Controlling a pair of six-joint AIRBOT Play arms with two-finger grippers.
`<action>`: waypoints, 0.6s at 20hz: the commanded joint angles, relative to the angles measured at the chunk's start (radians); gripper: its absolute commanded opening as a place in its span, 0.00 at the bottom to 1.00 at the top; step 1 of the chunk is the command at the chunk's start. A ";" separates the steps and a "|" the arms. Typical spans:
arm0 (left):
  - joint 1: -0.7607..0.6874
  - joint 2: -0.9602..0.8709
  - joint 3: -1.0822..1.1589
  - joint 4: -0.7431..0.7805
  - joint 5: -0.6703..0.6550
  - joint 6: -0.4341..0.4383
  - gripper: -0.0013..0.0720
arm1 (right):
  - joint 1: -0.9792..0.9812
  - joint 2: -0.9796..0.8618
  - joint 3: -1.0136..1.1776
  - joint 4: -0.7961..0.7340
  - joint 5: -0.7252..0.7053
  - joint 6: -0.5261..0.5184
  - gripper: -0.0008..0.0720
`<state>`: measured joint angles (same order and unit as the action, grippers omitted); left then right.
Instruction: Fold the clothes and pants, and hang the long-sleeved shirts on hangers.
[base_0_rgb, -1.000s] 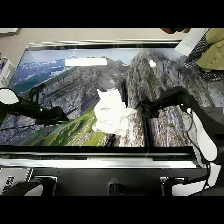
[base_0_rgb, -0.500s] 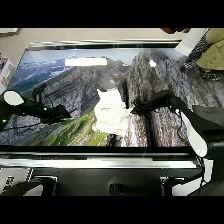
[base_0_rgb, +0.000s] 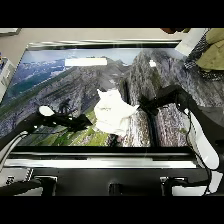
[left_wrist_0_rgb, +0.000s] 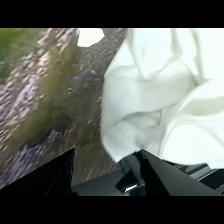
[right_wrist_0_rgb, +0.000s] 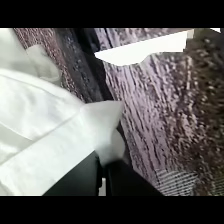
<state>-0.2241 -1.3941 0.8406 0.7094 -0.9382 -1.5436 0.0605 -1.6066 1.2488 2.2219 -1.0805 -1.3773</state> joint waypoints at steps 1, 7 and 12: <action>-0.087 -0.090 -0.016 -0.116 0.121 0.026 0.65 | -0.001 0.030 0.001 -0.017 -0.032 0.014 0.06; -0.061 -0.110 0.004 -0.156 0.128 0.055 0.03 | -0.001 0.086 0.001 -0.027 -0.051 0.016 0.06; 0.119 0.077 0.064 -0.064 0.079 0.071 0.03 | -0.002 0.278 0.032 -0.215 0.031 0.017 0.06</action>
<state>-0.1928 -1.4097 0.8738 0.5911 -0.8352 -1.4799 0.0593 -1.4277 1.2606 2.1147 -1.0966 -1.3609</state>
